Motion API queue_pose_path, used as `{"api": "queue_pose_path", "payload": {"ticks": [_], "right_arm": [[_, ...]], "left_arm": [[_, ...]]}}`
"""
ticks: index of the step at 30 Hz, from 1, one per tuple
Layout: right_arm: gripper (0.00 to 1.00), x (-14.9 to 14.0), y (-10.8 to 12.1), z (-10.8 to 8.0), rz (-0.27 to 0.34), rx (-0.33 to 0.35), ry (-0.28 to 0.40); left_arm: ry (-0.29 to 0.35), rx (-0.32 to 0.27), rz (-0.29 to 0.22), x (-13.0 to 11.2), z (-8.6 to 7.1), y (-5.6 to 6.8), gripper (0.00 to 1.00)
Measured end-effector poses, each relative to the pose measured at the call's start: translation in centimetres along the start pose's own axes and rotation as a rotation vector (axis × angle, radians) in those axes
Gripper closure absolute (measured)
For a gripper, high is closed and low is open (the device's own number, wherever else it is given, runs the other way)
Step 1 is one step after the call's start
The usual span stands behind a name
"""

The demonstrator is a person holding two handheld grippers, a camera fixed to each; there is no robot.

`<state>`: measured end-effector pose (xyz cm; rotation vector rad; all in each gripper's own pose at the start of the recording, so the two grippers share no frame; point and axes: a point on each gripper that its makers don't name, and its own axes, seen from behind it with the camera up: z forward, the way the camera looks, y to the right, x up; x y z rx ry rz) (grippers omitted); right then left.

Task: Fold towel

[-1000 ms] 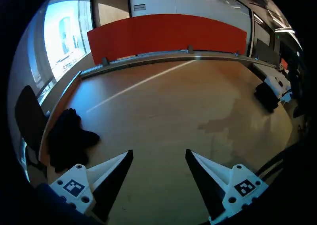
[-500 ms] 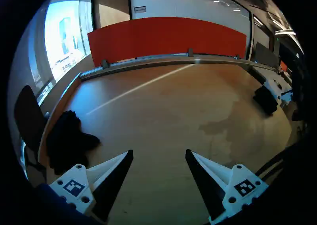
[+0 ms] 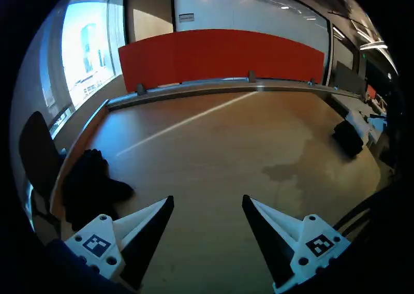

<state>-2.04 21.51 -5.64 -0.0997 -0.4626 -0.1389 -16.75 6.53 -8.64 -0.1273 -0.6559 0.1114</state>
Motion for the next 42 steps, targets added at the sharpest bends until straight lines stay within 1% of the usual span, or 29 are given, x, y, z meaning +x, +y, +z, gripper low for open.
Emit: {"api": "queue_pose_path", "payload": {"ticks": [5, 9, 12, 15, 18, 27, 30, 33, 38, 42], "right_arm": [[0.0, 2.7, -1.0, -0.9, 0.027, -0.008, 0.097], [0.0, 4.9, -1.3, -1.3, 0.064, -0.02, 0.173], [0.0, 5.9, -1.7, -1.4, 0.09, -0.017, 0.211], [0.0, 6.6, -2.1, -1.5, 0.099, -0.009, 0.232], [0.0, 7.2, -2.3, -1.4, 0.102, -0.012, 0.244], [0.0, 9.2, -4.0, -1.8, 0.104, 0.008, 0.28], [0.0, 10.0, -4.7, -2.0, 0.105, 0.012, 0.293], [0.0, 10.9, -5.5, -2.3, 0.105, 0.021, 0.305], [0.0, 12.4, -7.3, -2.8, 0.1, 0.037, 0.328], [0.0, 13.9, -9.2, -3.3, 0.098, 0.054, 0.351]], "left_arm": [[0.03, 0.004, 0.0, 1.0, 0.0, -0.3, 0.02], [0.06, 0.013, -0.004, 1.9, 0.1, -0.7, 0.02], [0.08, 0.019, -0.013, 2.5, 0.1, -1.0, 0.02], [0.103, 0.023, -0.02, 3.2, 0.3, -1.3, 0.02], [0.139, 0.033, -0.025, 4.2, 0.3, -1.7, 0.02], [0.31, 0.068, -0.05, 9.3, -0.2, -3.3, 0.01], [0.366, 0.087, -0.062, 11.0, -0.6, -3.9, 0.02], [0.42, 0.1, -0.067, 12.5, -1.0, -4.3, 0.02], [0.454, 0.097, -0.078, 13.8, -1.0, -4.5, 0.02], [0.479, 0.093, -0.1, 14.7, -0.9, -4.7, 0.02]]}}
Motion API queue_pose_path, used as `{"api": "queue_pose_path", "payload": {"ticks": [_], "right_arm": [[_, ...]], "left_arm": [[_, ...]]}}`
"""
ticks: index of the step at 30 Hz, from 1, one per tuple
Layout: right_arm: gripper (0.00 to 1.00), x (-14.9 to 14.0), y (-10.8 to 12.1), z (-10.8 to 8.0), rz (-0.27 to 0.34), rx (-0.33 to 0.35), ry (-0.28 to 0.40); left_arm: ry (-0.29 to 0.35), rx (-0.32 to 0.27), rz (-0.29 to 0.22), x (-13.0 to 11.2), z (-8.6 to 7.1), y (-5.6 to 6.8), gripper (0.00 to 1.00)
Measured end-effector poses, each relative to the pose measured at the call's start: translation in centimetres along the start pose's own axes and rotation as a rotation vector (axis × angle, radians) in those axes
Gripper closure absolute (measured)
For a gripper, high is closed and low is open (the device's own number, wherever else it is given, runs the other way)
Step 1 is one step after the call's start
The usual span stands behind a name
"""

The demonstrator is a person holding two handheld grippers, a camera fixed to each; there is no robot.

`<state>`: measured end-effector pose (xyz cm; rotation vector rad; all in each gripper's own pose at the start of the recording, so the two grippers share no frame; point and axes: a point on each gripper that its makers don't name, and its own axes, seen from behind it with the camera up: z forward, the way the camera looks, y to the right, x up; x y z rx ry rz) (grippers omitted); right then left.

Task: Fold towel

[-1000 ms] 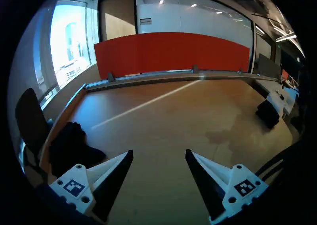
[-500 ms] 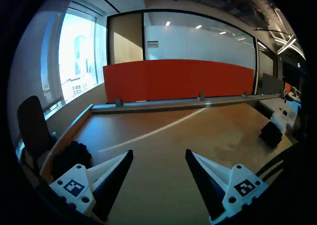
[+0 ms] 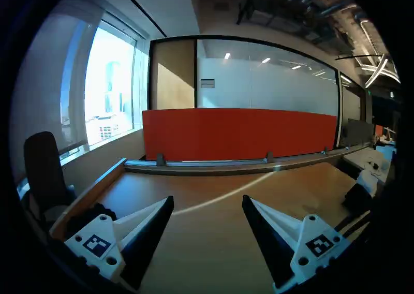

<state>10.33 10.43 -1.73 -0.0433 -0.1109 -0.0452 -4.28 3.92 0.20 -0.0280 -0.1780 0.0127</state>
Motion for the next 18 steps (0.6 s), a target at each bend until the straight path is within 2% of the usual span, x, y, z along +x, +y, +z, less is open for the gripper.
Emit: {"api": "queue_pose_path", "payload": {"ticks": [3, 9, 18], "right_arm": [[0.0, 1.1, -1.7, 0.2, 0.003, 0.011, 0.019], [0.0, 2.8, -5.0, 0.5, 0.015, 0.034, 0.048], [0.0, 3.5, -9.0, 1.2, 0.03, 0.054, 0.061]], "left_arm": [[0.019, 0.0, -0.016, 0.7, 0.3, -0.1, 0.02], [0.042, -0.013, -0.017, 1.7, 1.0, 0.2, 0.02], [0.072, -0.017, -0.044, 2.4, 1.9, 0.1, 0.02]]}}
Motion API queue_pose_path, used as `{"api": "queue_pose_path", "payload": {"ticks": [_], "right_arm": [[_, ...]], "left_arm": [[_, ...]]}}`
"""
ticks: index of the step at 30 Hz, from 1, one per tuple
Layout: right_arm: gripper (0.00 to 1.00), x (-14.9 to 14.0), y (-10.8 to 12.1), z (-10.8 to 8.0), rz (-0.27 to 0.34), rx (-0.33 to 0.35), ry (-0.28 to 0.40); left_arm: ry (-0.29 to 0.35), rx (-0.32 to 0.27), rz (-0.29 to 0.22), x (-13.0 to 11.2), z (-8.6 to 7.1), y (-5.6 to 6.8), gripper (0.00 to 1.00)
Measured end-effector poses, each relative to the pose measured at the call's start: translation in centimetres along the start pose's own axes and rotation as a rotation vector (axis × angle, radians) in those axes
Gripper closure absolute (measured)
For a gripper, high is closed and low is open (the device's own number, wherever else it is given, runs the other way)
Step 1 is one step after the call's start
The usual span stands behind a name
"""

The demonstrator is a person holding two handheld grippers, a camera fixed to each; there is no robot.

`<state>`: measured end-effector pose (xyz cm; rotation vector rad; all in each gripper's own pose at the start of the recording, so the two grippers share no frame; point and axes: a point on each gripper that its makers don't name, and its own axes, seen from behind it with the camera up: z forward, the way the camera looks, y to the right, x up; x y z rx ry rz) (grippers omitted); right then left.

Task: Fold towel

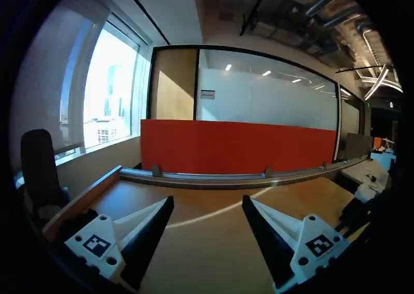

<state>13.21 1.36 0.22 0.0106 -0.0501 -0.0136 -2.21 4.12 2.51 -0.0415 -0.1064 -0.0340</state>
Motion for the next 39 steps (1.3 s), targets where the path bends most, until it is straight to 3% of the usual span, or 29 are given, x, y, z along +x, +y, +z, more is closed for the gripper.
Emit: {"api": "queue_pose_path", "payload": {"ticks": [12, 18, 29, 39], "right_arm": [[0.0, 0.1, -2.1, 0.1, 0.003, 0.008, -0.027], [0.0, 0.6, -3.4, -0.1, -0.004, 0.021, -0.037], [0.0, 0.1, -5.3, 0.0, -0.002, 0.011, -0.062], [0.0, -1.7, -5.3, 0.3, 0.037, -0.027, -0.067]], "left_arm": [[0.03, -0.002, -0.008, 0.2, 0.3, -0.4, 0.02], [0.039, 0.016, 0.025, -0.5, 0.4, -0.9, 0.02], [0.055, 0.026, 0.068, -4.2, 0.0, -1.8, 0.02], [0.089, 0.038, 0.06, -8.4, -0.1, -3.1, 0.02]]}}
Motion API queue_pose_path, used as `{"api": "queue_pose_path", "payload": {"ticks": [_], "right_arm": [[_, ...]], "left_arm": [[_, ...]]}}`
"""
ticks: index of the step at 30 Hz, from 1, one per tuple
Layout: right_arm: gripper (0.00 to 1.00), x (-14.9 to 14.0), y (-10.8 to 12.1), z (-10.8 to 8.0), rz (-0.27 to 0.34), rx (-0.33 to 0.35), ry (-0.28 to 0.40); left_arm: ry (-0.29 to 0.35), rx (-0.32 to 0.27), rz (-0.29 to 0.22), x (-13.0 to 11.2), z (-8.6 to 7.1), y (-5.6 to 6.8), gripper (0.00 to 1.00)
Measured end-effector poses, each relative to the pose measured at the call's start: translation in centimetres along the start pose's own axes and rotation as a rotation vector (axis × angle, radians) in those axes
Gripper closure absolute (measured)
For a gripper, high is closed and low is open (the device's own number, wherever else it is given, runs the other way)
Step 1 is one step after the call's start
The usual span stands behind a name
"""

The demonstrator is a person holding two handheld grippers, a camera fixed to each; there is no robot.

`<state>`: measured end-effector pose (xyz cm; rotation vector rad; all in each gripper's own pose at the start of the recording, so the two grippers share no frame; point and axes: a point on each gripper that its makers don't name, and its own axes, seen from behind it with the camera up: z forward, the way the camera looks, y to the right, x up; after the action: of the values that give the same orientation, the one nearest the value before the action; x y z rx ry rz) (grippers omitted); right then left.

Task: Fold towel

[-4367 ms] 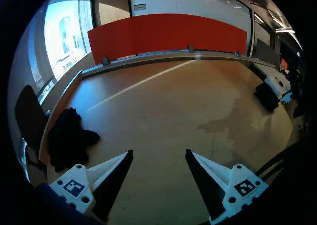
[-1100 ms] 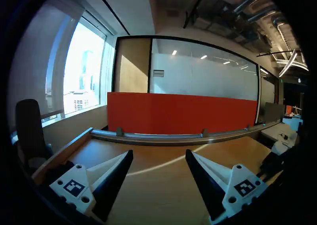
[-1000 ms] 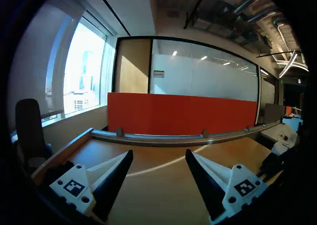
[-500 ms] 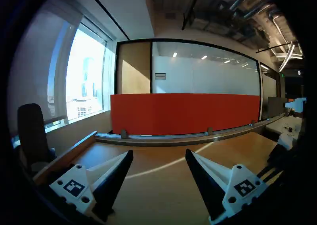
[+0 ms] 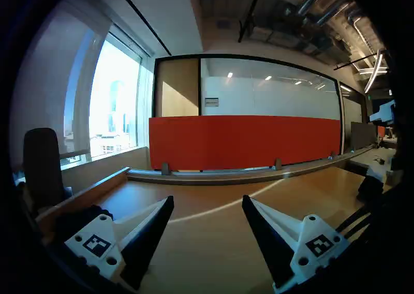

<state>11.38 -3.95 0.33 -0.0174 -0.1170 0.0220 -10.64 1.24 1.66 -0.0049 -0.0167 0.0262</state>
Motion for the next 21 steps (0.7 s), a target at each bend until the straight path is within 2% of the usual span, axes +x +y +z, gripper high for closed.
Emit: {"api": "queue_pose_path", "payload": {"ticks": [12, 21], "right_arm": [[0.0, -4.0, -1.1, 1.5, -0.041, 0.004, 0.013], [0.0, -5.4, -2.0, 2.4, -0.05, 0.018, 0.019]], "left_arm": [[0.015, 0.002, 0.007, -6.1, 1.1, -0.7, 0.02], [0.04, 0.013, 0.0, -7.5, 1.1, -1.1, 0.02]]}}
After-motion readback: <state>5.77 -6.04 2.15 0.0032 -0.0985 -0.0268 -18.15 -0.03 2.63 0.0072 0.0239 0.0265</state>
